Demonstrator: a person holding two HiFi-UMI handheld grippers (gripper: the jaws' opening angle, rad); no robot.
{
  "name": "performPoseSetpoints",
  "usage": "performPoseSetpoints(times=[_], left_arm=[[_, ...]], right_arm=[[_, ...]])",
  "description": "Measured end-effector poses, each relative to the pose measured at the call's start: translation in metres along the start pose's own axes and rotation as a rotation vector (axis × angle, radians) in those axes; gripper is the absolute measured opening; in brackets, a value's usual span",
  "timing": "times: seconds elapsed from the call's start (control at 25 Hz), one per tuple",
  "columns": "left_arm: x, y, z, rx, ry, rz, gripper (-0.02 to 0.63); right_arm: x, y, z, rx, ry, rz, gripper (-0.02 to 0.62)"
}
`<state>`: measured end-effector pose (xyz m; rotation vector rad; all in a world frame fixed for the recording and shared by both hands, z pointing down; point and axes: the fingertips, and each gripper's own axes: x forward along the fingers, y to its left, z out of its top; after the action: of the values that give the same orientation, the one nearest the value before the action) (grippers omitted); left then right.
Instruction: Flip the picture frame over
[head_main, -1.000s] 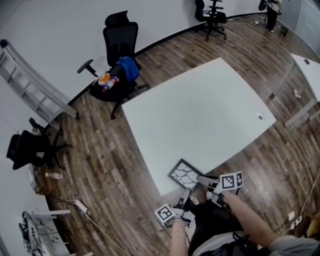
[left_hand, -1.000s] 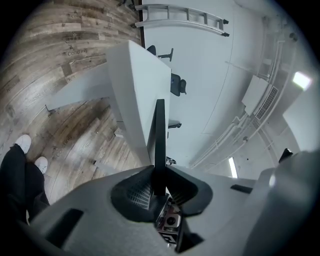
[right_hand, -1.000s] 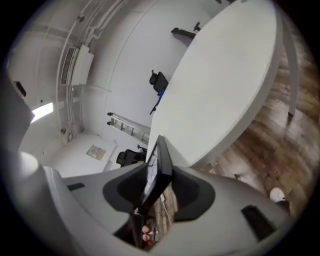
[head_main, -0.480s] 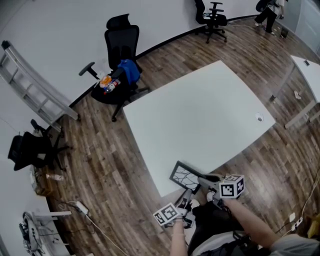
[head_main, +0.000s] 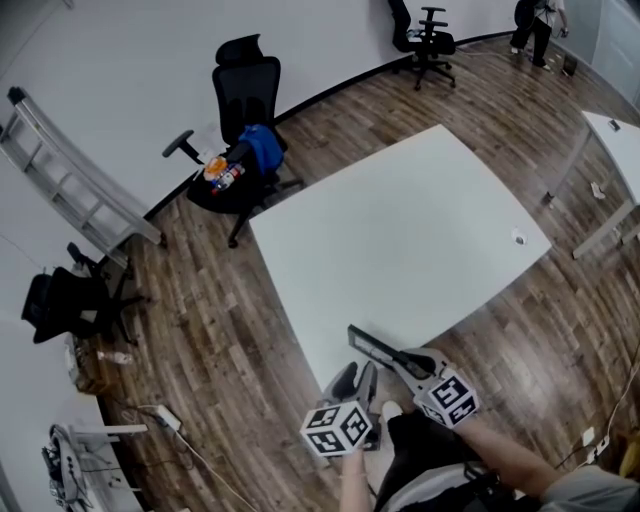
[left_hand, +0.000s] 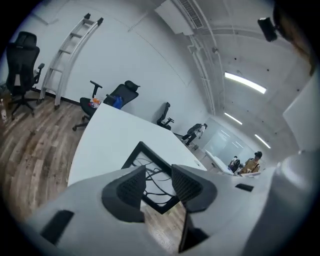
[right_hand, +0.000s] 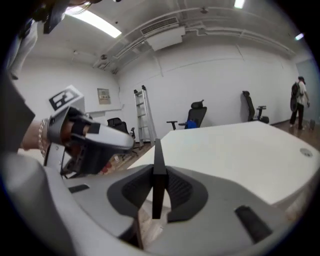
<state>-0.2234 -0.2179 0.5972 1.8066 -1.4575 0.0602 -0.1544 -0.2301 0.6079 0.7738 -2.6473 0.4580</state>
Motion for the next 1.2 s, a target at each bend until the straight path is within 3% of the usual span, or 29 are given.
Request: performPoseSetpoints(times=[0.2,0.28,0.52,0.68,1.04,1.2], left_arm=[[0.01,-0.014,0.003,-0.025,0.027,0.055,0.146],[0.015,-0.015,-0.002,-0.054,0.045,0.082,0.183],[0.027,-0.01,-0.011,-0.043,0.087,0.151,0.204],[0.029,-0.004,-0.011,-0.096,0.1,0.175,0.202],[0.023,0.01,-0.017,-0.192,0.119,0.167,0.13],[0.02,0.021,-0.019,-0.23,0.121,0.17,0.097]], right_arm=[[-0.001,0.014,0.001,-0.194,0.004,-0.075,0.077],[0.0,0.02,0.001,-0.268,0.012,-0.101,0.077],[0.001,0.039,-0.001,-0.37,-0.027,-0.105,0.074],[0.001,0.043,-0.005,-0.427,-0.025,-0.089,0.074],[0.006,0.063,-0.019,-0.438,0.013,0.064,0.108],[0.002,0.077,-0.028,-0.367,-0.005,0.166,0.127]])
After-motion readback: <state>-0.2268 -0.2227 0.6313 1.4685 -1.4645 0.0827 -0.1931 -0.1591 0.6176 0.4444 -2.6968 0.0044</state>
